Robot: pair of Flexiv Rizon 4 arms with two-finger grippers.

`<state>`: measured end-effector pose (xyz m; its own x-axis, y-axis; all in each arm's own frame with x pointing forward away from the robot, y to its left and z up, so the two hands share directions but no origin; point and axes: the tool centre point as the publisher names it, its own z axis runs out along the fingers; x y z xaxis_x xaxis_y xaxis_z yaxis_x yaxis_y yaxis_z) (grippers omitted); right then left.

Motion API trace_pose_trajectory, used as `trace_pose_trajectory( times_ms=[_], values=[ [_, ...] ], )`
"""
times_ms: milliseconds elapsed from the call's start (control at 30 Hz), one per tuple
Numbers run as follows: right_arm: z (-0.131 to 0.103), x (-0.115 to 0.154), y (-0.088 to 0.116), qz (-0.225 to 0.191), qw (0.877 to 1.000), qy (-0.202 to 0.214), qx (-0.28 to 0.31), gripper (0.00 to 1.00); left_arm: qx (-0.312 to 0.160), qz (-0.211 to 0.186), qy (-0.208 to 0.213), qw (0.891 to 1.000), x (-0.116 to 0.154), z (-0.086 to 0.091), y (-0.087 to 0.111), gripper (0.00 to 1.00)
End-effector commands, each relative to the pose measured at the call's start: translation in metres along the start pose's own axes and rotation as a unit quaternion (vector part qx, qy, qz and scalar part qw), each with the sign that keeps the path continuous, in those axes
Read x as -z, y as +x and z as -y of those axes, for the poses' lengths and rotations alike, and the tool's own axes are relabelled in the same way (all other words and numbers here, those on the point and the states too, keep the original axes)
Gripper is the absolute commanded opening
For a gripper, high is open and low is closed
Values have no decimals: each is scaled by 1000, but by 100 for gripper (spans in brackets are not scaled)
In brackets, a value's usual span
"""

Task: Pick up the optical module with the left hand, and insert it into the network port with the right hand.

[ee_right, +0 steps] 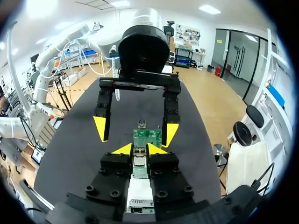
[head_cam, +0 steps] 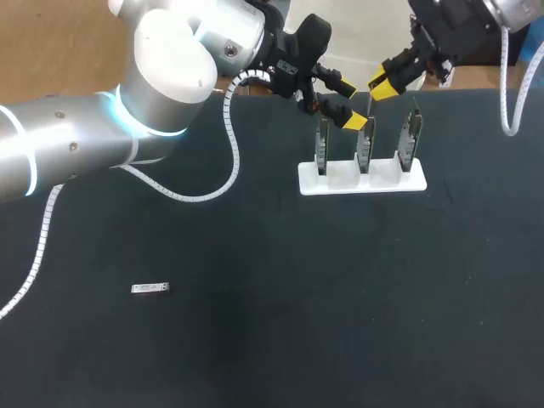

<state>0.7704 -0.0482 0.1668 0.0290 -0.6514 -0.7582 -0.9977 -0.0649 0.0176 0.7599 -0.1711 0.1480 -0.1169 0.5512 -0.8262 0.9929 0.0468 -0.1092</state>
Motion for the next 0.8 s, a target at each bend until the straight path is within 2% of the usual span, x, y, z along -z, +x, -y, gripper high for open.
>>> trace_pose_trajectory(
  times_ms=[33, 333, 800],
  values=[
    [0, 0, 0, 0, 1000, 0, -1, 0, 1, -3, 2, 1000, 0, -2, -1, 100],
    [2, 4, -7, 6, 1000, 4, 9, 0, 1, -3, 2, 1000, 0, -2, -1, 100],
    [6, 3, -7, 9, 1000, 5, 7, 0, 1, -3, 2, 1000, 0, -2, -1, 100]
  ],
)
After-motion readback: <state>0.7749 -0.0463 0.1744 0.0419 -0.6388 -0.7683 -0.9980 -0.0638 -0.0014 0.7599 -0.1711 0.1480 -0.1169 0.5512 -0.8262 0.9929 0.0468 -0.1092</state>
